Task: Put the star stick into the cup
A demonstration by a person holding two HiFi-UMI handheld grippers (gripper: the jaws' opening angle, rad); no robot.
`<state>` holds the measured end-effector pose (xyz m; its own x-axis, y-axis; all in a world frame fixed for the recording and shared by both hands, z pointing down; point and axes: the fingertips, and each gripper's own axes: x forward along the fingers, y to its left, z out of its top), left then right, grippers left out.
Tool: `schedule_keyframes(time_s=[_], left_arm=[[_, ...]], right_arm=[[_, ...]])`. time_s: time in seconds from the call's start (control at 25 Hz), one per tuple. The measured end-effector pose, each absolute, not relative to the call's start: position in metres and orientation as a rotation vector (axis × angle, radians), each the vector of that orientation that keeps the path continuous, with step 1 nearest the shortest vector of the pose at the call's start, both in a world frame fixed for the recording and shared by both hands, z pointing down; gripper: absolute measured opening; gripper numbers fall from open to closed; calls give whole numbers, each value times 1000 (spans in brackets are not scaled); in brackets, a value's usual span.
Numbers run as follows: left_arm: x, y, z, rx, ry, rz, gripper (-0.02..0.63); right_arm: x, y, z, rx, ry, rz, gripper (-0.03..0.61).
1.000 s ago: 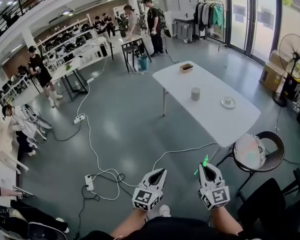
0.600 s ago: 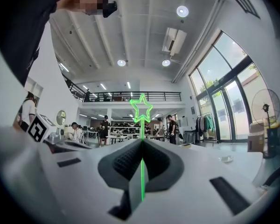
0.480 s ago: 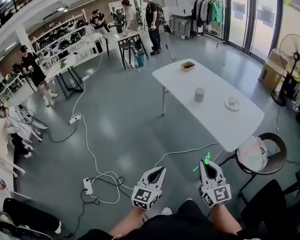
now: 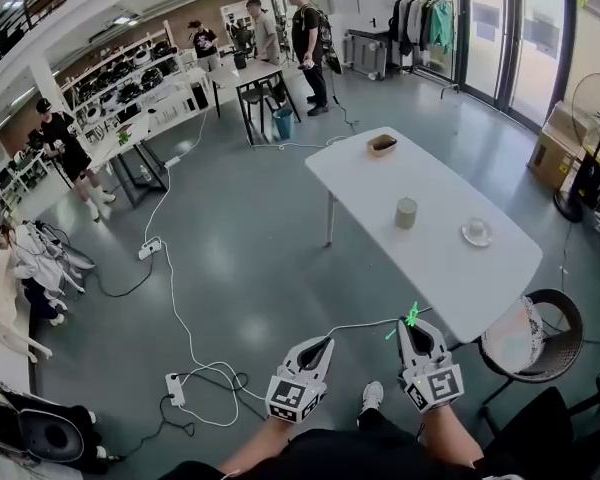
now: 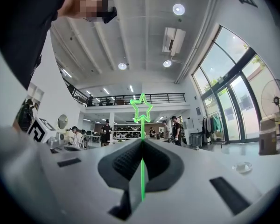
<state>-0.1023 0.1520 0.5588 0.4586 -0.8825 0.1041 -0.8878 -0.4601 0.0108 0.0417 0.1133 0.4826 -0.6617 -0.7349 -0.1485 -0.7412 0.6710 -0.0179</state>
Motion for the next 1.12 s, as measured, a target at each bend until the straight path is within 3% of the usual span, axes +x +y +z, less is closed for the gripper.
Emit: schedule_keyframes(time_s=[0.56, 1.12], left_arm=[[-83, -11, 549, 2614, -1661, 169, 11], [-89, -90, 559, 2555, -1713, 147, 11]], right_arm=[[66, -51, 482, -1182, 2810, 87, 11], [67, -138, 492, -1188, 2822, 48, 11]])
